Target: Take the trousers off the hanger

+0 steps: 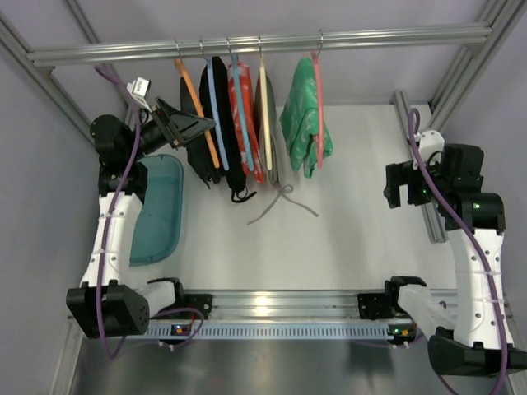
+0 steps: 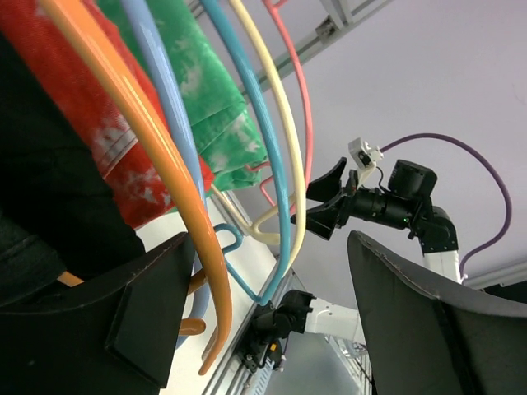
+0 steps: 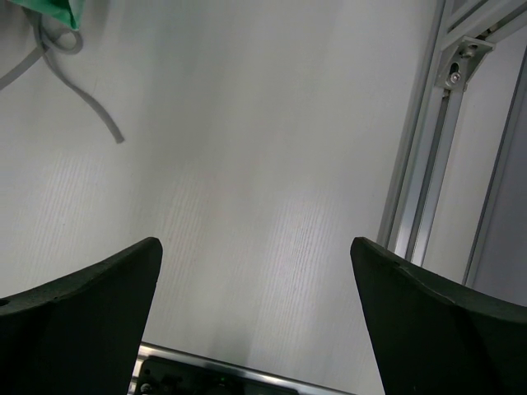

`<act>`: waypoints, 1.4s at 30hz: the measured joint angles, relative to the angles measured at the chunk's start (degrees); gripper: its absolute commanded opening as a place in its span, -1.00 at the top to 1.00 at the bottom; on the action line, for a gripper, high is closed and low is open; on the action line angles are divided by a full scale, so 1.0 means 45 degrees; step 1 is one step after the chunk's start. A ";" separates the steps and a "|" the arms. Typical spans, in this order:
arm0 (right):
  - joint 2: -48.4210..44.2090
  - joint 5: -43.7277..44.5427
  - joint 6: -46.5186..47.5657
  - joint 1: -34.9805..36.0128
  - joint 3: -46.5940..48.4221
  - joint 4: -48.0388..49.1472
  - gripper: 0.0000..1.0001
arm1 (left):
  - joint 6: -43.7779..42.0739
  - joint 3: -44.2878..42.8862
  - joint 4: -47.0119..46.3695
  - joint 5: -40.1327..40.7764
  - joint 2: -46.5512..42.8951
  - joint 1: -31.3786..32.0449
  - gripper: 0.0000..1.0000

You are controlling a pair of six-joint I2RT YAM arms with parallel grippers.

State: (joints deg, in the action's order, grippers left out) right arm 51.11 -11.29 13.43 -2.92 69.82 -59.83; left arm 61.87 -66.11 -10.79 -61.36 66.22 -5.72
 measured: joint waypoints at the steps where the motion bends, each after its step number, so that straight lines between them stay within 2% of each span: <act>1: 0.0000 0.0000 0.0000 0.0000 0.0029 0.0015 -0.99 | 0.0219 0.0073 -0.0335 0.0160 0.0015 0.0180 -0.59; 9: 0.0015 0.0000 0.0000 0.0000 0.0185 0.0000 -0.99 | 0.3118 0.1243 -0.3968 0.1010 -0.0034 0.0539 -0.35; 15: 0.0015 -0.0005 0.0000 0.0000 0.0185 0.0000 -0.99 | 0.4707 0.1132 -0.5115 0.1287 -0.0034 0.0544 -0.24; 18: 0.0015 0.0000 0.0000 0.0000 0.0185 0.0005 -0.99 | 0.5085 0.0670 -0.5285 0.1297 0.0019 0.0544 -0.11; 19: 0.0015 -0.0005 0.0000 0.0000 0.0185 0.0015 -0.99 | 0.5153 0.0486 -0.5328 0.1307 0.0053 0.0544 -0.08; 22: 0.0010 0.0000 0.0000 0.0000 0.0185 0.0024 -0.99 | 0.5323 -0.0044 -0.5600 0.1370 0.0160 0.0544 0.17; 29: 0.0005 -0.0005 0.0000 0.0000 0.0185 0.0029 -0.99 | 0.5372 -0.0850 -0.5717 0.1433 0.0335 0.0549 0.30; 32: 0.0005 -0.0015 0.0000 0.0000 0.0185 0.0029 -0.99 | 0.5372 -0.1005 -0.5799 0.1307 0.0563 0.0554 0.55; 37: 0.0010 -0.0083 0.0000 0.0000 0.0185 0.0029 -0.99 | 0.5367 -0.1253 -0.5965 0.1073 0.0826 0.0554 0.82; 42: 0.0015 -0.0233 0.0000 0.0000 0.0185 0.0024 -0.99 | 0.4974 -0.1826 -0.6120 0.0874 0.0850 0.0554 0.88</act>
State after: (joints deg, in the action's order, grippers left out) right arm 51.18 -12.34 13.43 -2.92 70.65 -59.72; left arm 84.25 -74.32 -38.33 -57.43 70.04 -3.22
